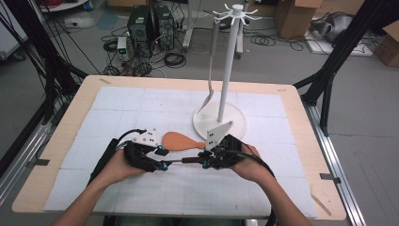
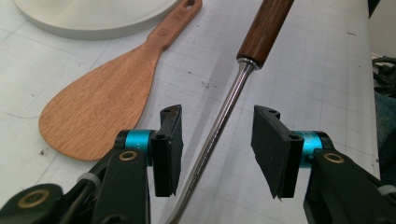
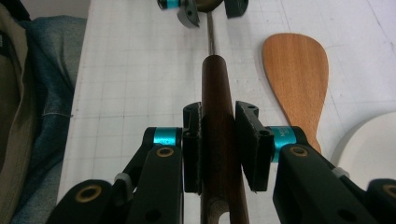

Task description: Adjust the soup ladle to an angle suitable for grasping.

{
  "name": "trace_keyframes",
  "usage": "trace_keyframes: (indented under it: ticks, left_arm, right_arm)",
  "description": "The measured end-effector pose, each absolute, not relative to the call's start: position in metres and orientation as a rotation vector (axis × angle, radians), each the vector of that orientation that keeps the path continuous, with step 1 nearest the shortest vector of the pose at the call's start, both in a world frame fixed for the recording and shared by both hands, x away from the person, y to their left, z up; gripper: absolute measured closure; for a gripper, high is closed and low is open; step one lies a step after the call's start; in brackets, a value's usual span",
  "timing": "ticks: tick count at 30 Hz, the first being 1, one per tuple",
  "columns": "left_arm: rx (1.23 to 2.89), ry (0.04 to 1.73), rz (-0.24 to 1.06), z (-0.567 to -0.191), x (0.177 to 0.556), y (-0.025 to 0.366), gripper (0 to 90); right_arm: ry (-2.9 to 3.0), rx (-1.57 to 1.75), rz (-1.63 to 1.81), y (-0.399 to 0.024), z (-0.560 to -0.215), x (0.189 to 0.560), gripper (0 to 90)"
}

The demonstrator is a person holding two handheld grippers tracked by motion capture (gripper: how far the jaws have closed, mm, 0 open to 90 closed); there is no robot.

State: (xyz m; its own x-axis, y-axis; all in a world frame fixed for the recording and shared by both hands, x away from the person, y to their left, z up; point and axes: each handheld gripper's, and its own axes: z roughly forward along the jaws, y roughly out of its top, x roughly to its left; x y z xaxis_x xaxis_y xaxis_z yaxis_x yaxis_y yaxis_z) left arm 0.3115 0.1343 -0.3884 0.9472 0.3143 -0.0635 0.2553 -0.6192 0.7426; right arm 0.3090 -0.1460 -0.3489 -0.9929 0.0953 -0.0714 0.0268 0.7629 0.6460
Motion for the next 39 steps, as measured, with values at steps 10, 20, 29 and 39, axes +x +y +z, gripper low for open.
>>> trace_keyframes:
  ticks: [10, 20, 29, 39]
  left_arm:
    - [2.314, 0.357, 0.037, -0.394, 0.313, 0.122, 62.8]
    - [2.321, 0.323, 0.031, -0.394, 0.313, 0.119, 75.2]
    - [2.319, 0.307, 0.026, -0.393, 0.312, 0.121, 76.9]
    - [2.308, 0.291, 0.026, -0.391, 0.312, 0.123, 80.2]
  right_arm:
    - [2.853, 0.054, 1.04, -0.14, -0.338, 0.307, 73.0]
    - [2.861, 0.068, 1.059, -0.138, -0.334, 0.306, 72.8]
    - [2.862, 0.098, 1.107, -0.142, -0.333, 0.308, 68.5]
    - [2.807, 0.259, 1.172, -0.156, -0.332, 0.311, 52.6]
